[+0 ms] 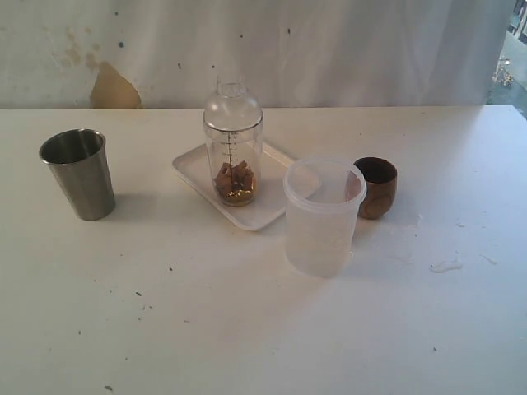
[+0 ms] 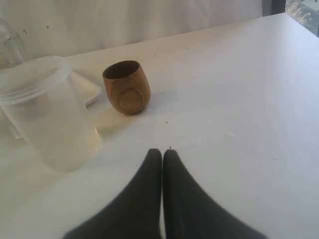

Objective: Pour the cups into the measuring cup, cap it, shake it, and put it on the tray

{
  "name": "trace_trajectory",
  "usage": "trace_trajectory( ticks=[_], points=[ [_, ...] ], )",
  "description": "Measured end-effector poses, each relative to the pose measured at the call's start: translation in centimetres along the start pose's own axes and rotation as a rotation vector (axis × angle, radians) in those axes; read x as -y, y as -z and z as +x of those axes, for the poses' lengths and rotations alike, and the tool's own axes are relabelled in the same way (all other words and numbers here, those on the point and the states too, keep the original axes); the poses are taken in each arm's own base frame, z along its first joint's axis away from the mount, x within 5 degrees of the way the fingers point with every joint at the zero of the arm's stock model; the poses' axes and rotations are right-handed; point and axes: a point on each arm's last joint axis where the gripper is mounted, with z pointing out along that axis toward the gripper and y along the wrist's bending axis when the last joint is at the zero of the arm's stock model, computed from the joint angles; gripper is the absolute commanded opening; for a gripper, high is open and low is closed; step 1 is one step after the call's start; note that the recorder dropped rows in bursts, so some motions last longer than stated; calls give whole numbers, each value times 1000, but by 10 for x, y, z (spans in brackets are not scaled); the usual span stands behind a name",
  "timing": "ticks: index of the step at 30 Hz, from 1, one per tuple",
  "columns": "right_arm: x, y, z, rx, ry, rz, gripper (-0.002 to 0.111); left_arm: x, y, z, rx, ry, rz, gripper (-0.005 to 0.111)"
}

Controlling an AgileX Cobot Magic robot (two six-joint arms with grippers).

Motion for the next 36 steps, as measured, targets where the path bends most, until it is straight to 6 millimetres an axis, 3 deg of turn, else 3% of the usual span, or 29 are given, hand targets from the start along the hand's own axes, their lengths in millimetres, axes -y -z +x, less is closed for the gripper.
trace_trajectory(
  ticks=[3, 5, 7, 13, 18, 24, 36],
  points=[
    [0, 0, 0, 0, 0, 0, 0, -1, 1, 5, -5, 18, -10, 0],
    [0, 0, 0, 0, 0, 0, 0, -8, 3, 14, 25, 215, -80, 0],
    [0, 0, 0, 0, 0, 0, 0, -16, 5, 25, 1, 243, -165, 0],
    [0, 0, 0, 0, 0, 0, 0, -25, 23, 57, -129, -6, -285, 0],
    [0, 0, 0, 0, 0, 0, 0, -34, 40, 73, -156, -7, -457, 0],
    [0, 0, 0, 0, 0, 0, 0, -37, 58, 86, -248, -3, -623, 0],
    [0, 0, 0, 0, 0, 0, 0, -38, 59, 88, -274, -2, -644, 0]
  ],
)
